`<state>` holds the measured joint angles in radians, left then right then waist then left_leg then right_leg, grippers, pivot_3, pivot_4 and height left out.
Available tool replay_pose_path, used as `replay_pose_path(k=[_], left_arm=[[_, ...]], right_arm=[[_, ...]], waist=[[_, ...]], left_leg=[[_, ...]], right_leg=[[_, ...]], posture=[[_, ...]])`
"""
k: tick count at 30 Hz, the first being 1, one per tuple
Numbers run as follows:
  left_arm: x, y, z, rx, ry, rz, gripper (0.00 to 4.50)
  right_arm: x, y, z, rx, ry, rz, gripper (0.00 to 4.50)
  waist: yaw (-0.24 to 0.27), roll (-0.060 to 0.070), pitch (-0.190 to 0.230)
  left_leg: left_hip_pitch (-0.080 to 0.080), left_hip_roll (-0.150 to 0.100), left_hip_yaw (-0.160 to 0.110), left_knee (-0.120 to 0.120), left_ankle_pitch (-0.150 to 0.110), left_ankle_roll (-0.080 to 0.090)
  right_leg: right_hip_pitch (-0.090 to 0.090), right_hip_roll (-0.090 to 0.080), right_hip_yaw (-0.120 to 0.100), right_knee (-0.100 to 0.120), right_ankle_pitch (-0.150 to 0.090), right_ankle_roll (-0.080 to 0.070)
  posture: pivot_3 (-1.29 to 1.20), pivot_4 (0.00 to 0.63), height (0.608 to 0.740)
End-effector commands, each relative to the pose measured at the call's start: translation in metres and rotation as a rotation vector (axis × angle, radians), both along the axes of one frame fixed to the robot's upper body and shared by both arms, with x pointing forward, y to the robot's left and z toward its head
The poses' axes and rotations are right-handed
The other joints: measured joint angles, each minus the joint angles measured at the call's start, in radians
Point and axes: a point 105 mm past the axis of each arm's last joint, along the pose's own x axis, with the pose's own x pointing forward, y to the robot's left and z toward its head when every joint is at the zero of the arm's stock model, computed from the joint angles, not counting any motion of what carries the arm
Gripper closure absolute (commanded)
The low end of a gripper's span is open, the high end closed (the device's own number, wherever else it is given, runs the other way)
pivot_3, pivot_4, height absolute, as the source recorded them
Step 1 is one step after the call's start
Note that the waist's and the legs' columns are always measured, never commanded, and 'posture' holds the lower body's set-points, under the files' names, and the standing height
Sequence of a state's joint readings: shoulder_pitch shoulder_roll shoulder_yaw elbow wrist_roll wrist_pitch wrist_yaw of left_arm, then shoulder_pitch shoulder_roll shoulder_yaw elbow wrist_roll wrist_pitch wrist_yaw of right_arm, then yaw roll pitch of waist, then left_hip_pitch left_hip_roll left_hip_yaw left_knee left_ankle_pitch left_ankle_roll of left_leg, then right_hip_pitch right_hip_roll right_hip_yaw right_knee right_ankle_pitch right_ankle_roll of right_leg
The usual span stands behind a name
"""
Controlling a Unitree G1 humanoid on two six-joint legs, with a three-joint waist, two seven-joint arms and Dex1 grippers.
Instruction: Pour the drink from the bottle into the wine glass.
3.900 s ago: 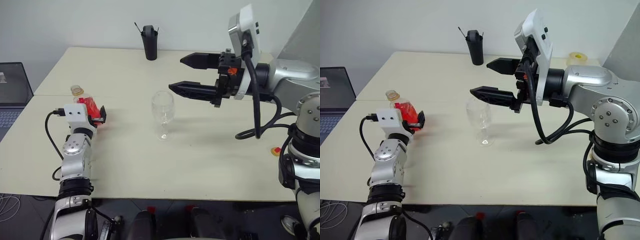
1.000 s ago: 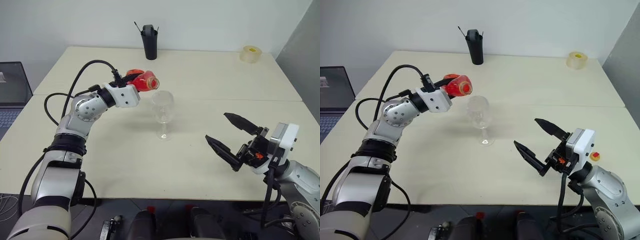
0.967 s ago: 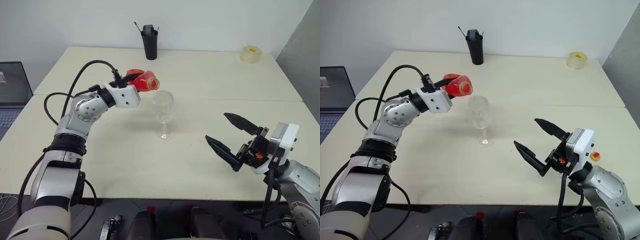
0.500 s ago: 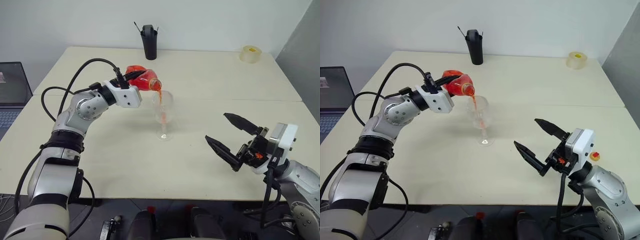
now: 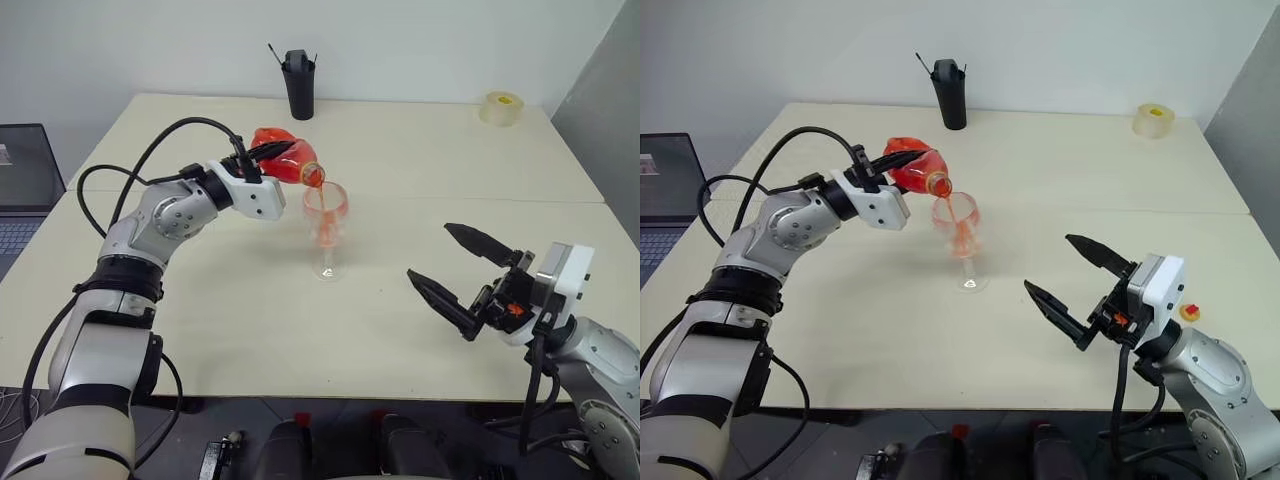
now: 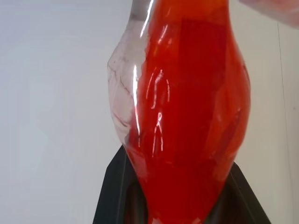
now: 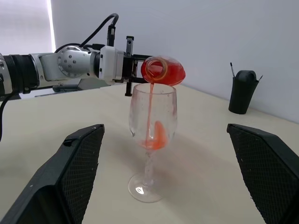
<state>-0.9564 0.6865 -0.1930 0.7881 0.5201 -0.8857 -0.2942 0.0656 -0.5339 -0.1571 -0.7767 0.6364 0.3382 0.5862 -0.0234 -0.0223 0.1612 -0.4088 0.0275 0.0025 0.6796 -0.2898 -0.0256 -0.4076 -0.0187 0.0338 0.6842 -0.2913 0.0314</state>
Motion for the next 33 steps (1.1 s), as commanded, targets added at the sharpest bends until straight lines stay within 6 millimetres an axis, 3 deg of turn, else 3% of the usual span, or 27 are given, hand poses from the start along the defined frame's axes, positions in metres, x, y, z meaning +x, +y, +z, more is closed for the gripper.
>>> replay_pose_path(k=[1,33], left_arm=[[-0.0042,-0.0009,0.0297,-0.008,-0.105,-0.019,3.74],[-0.0033,0.0018,0.0386,0.078,-0.201,0.007,3.75]], right_arm=[[-0.0009,-0.0005,0.0046,-0.010,-0.031,-0.006,0.00],[0.0048,0.0009,0.0006,-0.027,-0.027,-0.013,0.00]], waist=[[0.000,0.000,0.000],[0.000,0.000,0.000]], left_leg=[[0.000,0.000,0.000,0.000,0.000,0.000],[0.000,0.000,0.000,0.000,0.002,-0.003]], right_leg=[[0.000,0.000,0.000,0.000,0.000,0.000],[0.000,0.000,0.000,0.001,0.000,0.000]], posture=[[0.00,0.150,0.740],[0.00,0.150,0.740]])
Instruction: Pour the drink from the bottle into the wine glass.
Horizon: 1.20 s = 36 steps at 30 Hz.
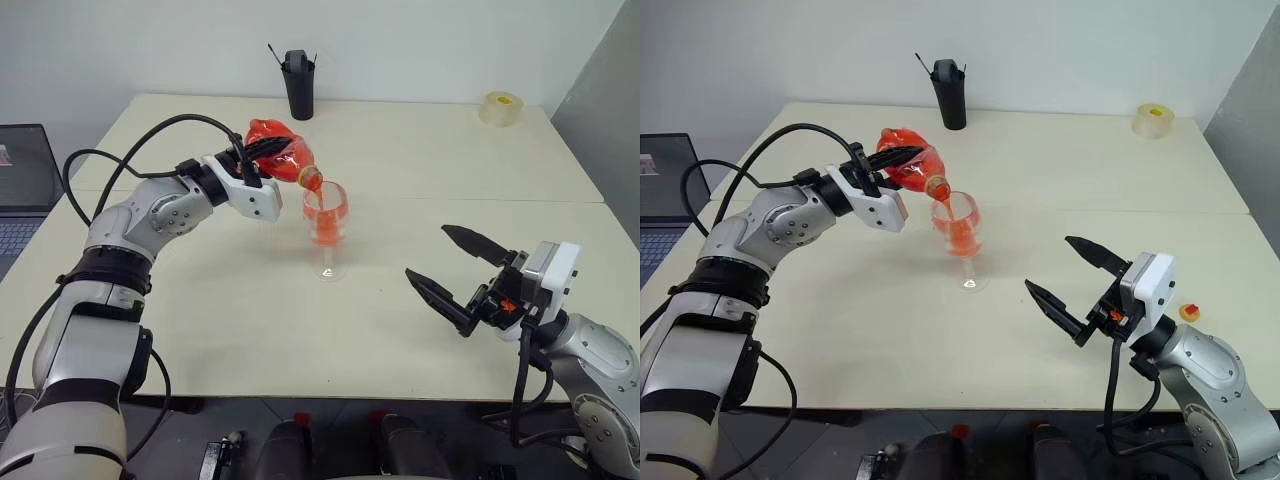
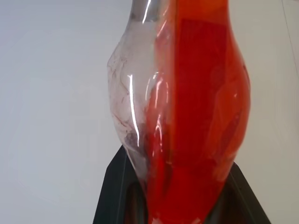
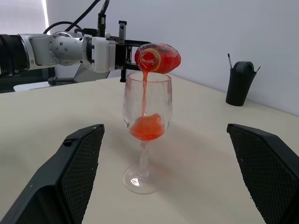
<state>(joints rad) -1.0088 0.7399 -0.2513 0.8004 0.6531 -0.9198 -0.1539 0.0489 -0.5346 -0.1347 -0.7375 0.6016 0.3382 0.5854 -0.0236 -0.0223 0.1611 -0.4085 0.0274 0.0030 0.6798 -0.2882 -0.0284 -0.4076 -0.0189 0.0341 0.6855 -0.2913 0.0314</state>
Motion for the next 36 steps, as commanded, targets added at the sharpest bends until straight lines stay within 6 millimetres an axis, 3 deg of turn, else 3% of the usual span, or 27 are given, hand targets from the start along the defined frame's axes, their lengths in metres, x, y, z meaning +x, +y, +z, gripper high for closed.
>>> replay_pose_path(k=[1,36], left_arm=[[-0.003,0.000,0.029,-0.023,-0.092,-0.011,3.75],[0.001,0.004,0.044,-0.001,-0.199,0.041,3.75]], right_arm=[[-0.003,0.002,0.007,-0.010,-0.048,0.007,0.00],[-0.006,0.009,0.005,0.005,-0.022,0.040,0.00]], waist=[[0.000,0.000,0.000],[0.000,0.000,0.000]], left_leg=[[0.000,0.000,0.000,0.000,0.000,0.000],[0.001,0.000,0.001,0.000,0.000,0.000]], right_leg=[[0.000,0.000,0.000,0.000,0.000,0.000],[0.000,0.000,0.001,0.002,0.000,0.000]], posture=[[0.00,0.150,0.740],[0.00,0.150,0.740]])
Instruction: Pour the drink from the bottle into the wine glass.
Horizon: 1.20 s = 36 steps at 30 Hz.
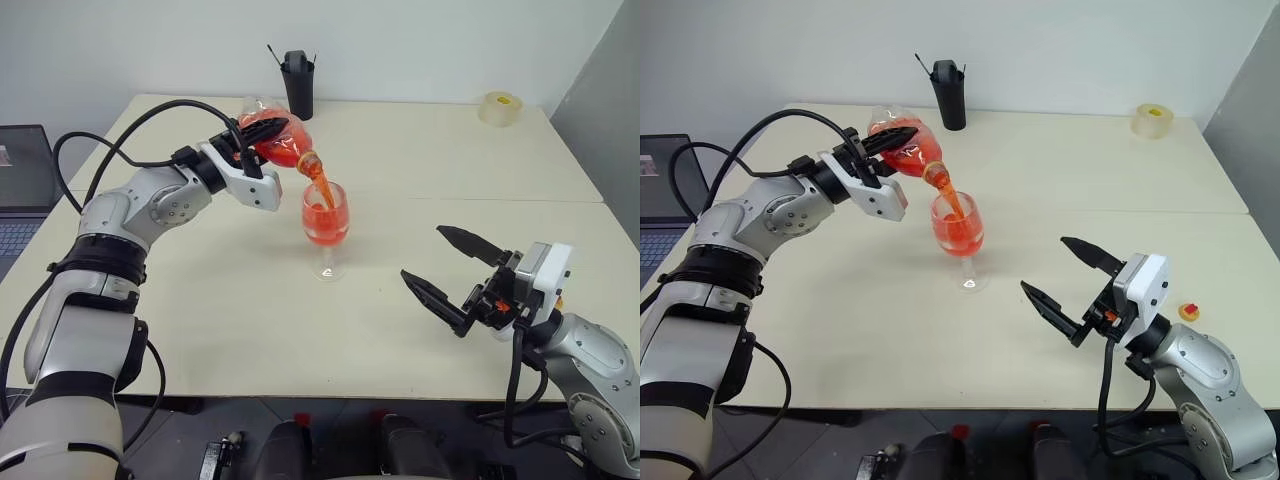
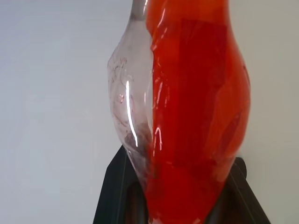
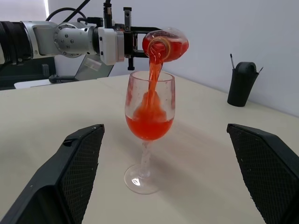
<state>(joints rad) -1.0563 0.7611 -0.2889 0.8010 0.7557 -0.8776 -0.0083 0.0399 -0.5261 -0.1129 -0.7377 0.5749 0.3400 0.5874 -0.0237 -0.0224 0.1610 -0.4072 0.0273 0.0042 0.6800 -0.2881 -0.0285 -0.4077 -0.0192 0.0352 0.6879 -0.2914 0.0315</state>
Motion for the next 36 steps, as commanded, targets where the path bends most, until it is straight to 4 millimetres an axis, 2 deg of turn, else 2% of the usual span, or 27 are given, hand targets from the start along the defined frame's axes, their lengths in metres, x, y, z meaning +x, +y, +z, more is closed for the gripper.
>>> replay_pose_path(k=[1,4,8,12,14,19,22,26,28,29,33,36], left_arm=[[-0.003,0.003,0.027,-0.027,-0.082,0.000,3.75],[-0.003,0.003,0.027,-0.035,-0.077,0.002,3.75],[0.000,0.007,0.024,-0.133,-0.008,0.002,3.75],[0.002,0.006,0.012,-0.255,0.131,-0.021,3.75],[0.002,0.003,0.003,-0.285,0.194,-0.036,3.75],[0.001,0.001,-0.008,-0.508,0.362,-0.072,3.75],[0.007,0.027,-0.012,-0.812,0.492,-0.020,3.76],[0.007,0.067,-0.029,-1.138,0.599,0.088,3.76],[0.003,0.084,-0.039,-1.258,0.615,0.148,3.76],[0.001,0.088,-0.042,-1.291,0.615,0.168,3.76],[-0.017,0.125,-0.069,-1.521,0.596,0.286,3.76],[-0.027,0.141,-0.077,-1.587,0.554,0.360,3.76]], right_arm=[[-0.007,0.004,0.008,0.019,-0.014,0.038,0.00],[-0.009,0.000,0.010,0.026,0.005,0.045,0.00],[-0.015,-0.003,0.014,0.010,0.160,0.129,0.00],[-0.008,-0.005,0.044,0.019,0.176,0.147,0.00],[-0.005,-0.003,0.060,0.047,0.168,0.161,0.00],[0.008,0.010,0.089,0.086,0.163,0.181,0.00],[0.024,0.024,0.097,0.060,0.217,0.182,0.00],[0.042,0.046,0.108,-0.006,0.238,0.187,0.00],[0.052,0.054,0.110,-0.028,0.251,0.175,0.00],[0.054,0.056,0.111,-0.033,0.256,0.173,0.00],[0.060,0.076,0.105,-0.101,0.310,0.218,0.00],[0.062,0.083,0.108,-0.119,0.329,0.247,0.00]], waist=[[0.000,0.000,0.000],[0.000,0.000,0.000],[0.000,0.000,0.000],[-0.003,0.000,0.000],[-0.004,0.000,0.000],[-0.006,0.000,0.000],[-0.008,-0.001,0.000],[-0.021,0.000,-0.001],[-0.025,0.000,-0.001],[-0.024,0.000,-0.001],[-0.023,-0.001,-0.001],[-0.011,-0.002,-0.002]], left_leg=[[0.000,0.000,0.000,0.000,0.000,0.000],[0.000,0.000,0.000,0.000,0.000,0.000],[0.000,0.001,0.000,0.000,0.000,0.000],[0.002,0.001,0.001,0.000,0.000,0.000],[0.003,0.001,0.002,0.000,0.000,0.000],[0.003,0.003,0.002,0.000,0.000,0.000],[0.002,0.003,0.001,0.001,0.000,0.000],[0.002,0.005,0.001,0.001,0.000,0.001],[0.002,0.006,0.000,0.001,0.000,0.001],[0.002,0.006,0.000,0.001,-0.001,0.001],[-0.001,0.005,-0.002,0.002,-0.002,0.003],[-0.003,0.004,-0.004,0.003,-0.002,0.003]], right_leg=[[0.000,0.000,0.000,0.000,0.000,0.000],[0.000,0.000,0.000,0.000,0.000,0.000],[0.000,-0.001,0.000,0.001,0.000,0.000],[0.000,-0.001,0.002,0.002,0.000,0.000],[0.001,0.000,0.002,0.002,0.000,0.000],[0.001,-0.001,0.003,0.002,0.000,0.000],[0.001,-0.001,0.003,0.002,0.000,0.000],[-0.001,-0.002,0.004,0.004,0.000,0.000],[-0.001,-0.002,0.004,0.004,0.000,0.000],[-0.001,-0.003,0.004,0.005,0.000,0.000],[-0.002,-0.005,0.004,0.008,0.000,0.000],[-0.003,-0.006,0.003,0.008,0.000,0.000]], posture=[[0.00,0.150,0.740],[0.00,0.150,0.740],[0.00,0.150,0.740],[0.00,0.150,0.740],[0.00,0.150,0.740],[0.00,0.150,0.740],[0.00,0.150,0.740],[0.00,0.150,0.740],[0.00,0.150,0.740],[0.00,0.150,0.740],[0.00,0.150,0.740],[0.00,0.150,0.740]])
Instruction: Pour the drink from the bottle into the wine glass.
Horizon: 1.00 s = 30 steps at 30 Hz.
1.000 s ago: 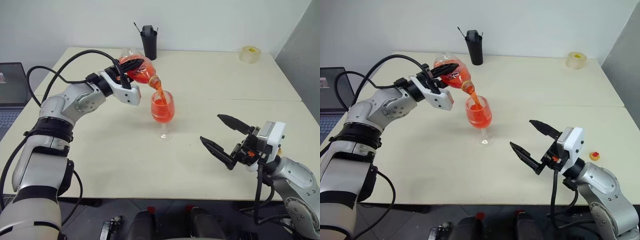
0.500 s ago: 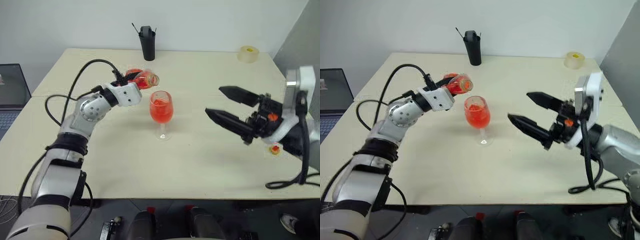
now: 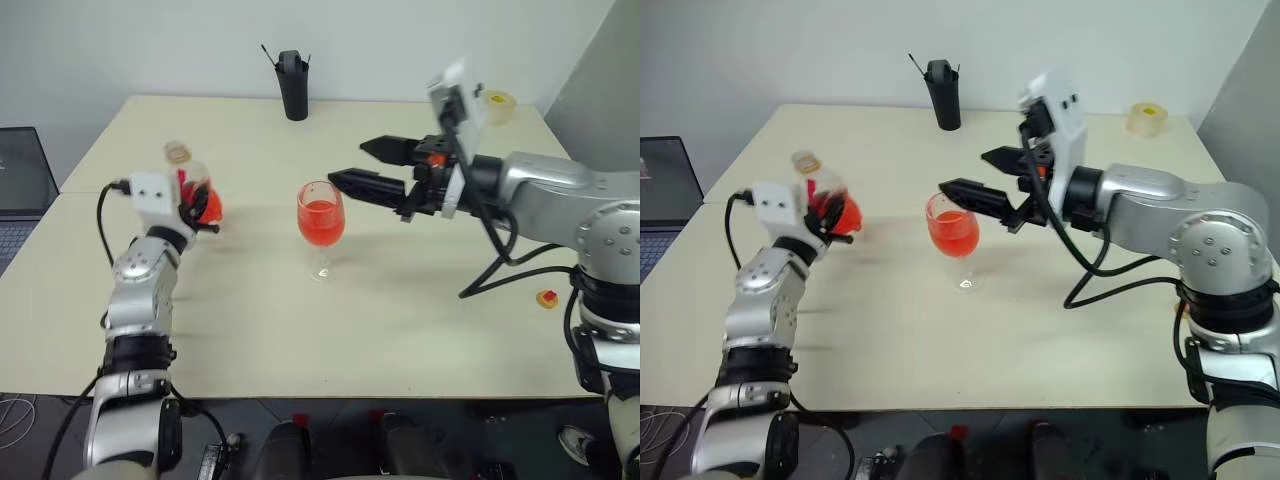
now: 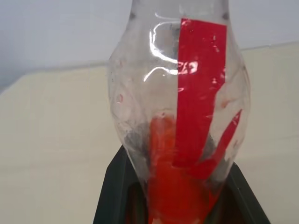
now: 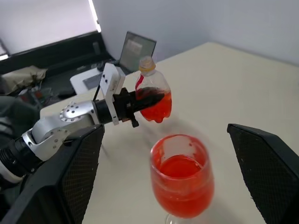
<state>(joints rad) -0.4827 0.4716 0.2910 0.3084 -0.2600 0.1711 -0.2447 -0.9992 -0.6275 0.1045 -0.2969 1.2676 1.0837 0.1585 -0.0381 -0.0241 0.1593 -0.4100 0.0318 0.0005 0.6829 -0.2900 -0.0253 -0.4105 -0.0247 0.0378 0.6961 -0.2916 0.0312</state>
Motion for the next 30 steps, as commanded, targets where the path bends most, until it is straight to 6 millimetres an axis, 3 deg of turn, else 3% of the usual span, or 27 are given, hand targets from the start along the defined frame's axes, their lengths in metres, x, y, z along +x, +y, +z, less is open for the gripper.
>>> replay_pose_path(k=[1,8,18,20,30], left_arm=[[-0.012,0.015,0.027,-0.023,-0.093,0.086,3.76],[-0.017,0.025,0.005,-0.098,-0.055,0.169,3.76],[-0.018,0.023,-0.014,-0.103,-0.007,0.180,0.52],[-0.020,0.026,-0.014,-0.100,-0.003,0.190,0.09],[-0.030,0.026,-0.015,-0.083,0.011,0.189,0.09]], right_arm=[[-0.002,0.005,0.015,-0.008,-0.032,0.032,0.00],[-0.003,0.015,0.013,-0.047,-0.040,0.081,0.00],[-0.001,0.012,0.010,-0.073,-0.055,0.065,0.00],[0.000,0.011,0.009,-0.074,-0.057,0.057,0.00],[0.003,0.012,0.006,-0.072,-0.058,0.057,0.00]], waist=[[0.006,0.000,0.000],[0.012,-0.002,-0.001],[0.008,-0.002,-0.001],[0.008,-0.002,-0.001],[0.008,-0.002,-0.001]], left_leg=[[0.000,0.000,0.000,0.000,0.000,0.000],[-0.001,-0.002,0.000,0.000,0.000,0.001],[0.000,-0.001,0.001,-0.001,0.000,0.001],[0.000,-0.001,0.001,-0.001,0.000,0.001],[0.000,-0.001,0.001,-0.001,0.000,0.001]], right_leg=[[0.000,0.000,0.000,0.000,0.000,0.000],[0.000,0.000,0.000,0.000,0.000,0.000],[-0.001,0.000,0.000,0.000,0.000,0.000],[-0.001,0.000,0.000,0.000,0.000,0.000],[-0.001,0.000,0.000,-0.002,0.000,0.000]], posture=[[0.00,0.150,0.740],[0.00,0.150,0.740],[0.00,0.150,0.740],[0.00,0.150,0.740],[0.00,0.150,0.740]])
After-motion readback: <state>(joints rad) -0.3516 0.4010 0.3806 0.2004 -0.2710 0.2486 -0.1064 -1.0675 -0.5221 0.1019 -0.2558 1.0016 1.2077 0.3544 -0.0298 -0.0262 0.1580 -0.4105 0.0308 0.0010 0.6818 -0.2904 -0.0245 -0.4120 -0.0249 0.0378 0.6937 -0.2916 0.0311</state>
